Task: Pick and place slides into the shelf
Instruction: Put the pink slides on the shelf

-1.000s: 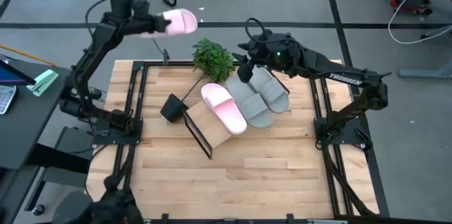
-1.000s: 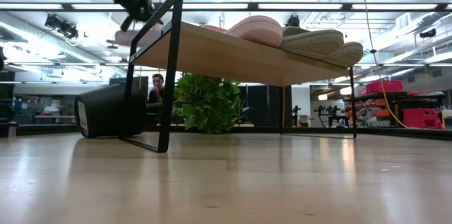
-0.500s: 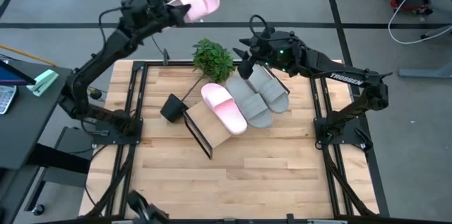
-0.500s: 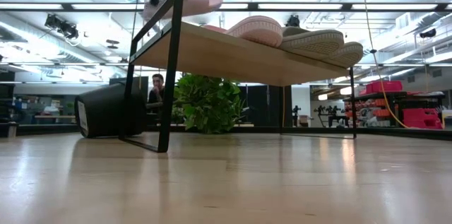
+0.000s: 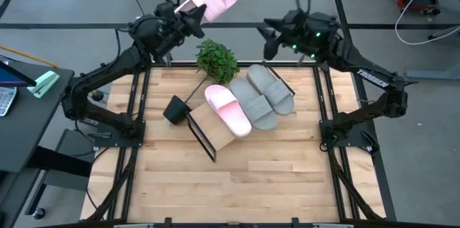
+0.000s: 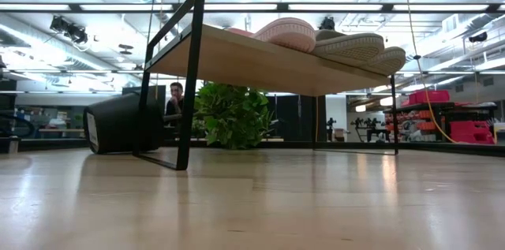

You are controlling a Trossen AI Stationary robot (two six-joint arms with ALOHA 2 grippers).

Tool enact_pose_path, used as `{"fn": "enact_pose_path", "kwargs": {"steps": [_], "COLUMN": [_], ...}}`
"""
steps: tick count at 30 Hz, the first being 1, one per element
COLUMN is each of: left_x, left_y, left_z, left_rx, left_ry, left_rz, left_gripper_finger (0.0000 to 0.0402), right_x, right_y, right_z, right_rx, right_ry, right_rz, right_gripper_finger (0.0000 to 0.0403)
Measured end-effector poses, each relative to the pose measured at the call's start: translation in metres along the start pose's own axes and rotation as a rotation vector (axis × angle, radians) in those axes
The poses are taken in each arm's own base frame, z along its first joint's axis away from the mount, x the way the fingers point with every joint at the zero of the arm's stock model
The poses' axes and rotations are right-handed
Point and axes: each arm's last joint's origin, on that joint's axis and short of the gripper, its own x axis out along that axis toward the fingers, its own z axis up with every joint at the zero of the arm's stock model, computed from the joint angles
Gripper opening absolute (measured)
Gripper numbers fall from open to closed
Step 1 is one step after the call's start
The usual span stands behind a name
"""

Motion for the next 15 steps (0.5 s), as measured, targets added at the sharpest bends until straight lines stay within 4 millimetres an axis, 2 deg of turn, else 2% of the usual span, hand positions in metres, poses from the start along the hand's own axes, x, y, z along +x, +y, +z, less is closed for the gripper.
{"fn": "enact_pose_path", "kwargs": {"steps": [8,15], "left_x": [-0.004,-0.003], "left_y": [-0.026,-0.03], "left_z": [-0.021,-0.028], "left_rx": [-0.044,-0.063], "left_ry": [-0.027,-0.022], "left_rz": [0.056,0.062], "left_gripper_finger": [0.0011,0.0011], "right_x": [0.006,0.006], "right_y": [-0.02,-0.029], "right_z": [0.007,0.018], "right_rx": [0.125,0.193], "right_ry": [-0.044,-0.125], "right_rz": [0.181,0.273], "right_gripper_finger": [0.0187,0.0187]}}
